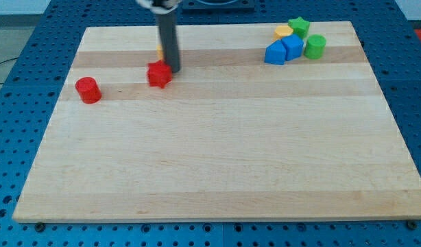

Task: Push the yellow heart to the top of the red circle

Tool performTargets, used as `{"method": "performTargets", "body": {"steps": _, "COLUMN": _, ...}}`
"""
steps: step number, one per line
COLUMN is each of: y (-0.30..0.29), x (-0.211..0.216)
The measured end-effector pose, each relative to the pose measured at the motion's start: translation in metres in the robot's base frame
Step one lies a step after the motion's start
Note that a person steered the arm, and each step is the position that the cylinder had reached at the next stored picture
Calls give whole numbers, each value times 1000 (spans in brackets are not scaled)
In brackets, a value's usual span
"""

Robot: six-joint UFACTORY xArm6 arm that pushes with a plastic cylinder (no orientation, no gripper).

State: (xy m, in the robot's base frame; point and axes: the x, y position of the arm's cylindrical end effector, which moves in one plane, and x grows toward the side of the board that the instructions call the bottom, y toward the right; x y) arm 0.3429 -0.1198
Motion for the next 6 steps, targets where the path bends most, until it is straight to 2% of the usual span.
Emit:
{"method": "performTargets", "body": {"steps": 1, "y": -60, "x": 20}}
{"method": "performTargets", "body": {"steps": 2, "y": 14, "x": -10}}
{"method": "performTargets", "body": {"steps": 3, "y": 103, "x": -64}}
{"method": "performTargets", "body": {"steps": 4, "y": 48, "x": -89}}
{"method": "performTargets", "body": {"steps": 5, "y": -27, "x": -36}}
{"method": "performTargets", "body": {"steps": 6, "y": -82, "x": -8}}
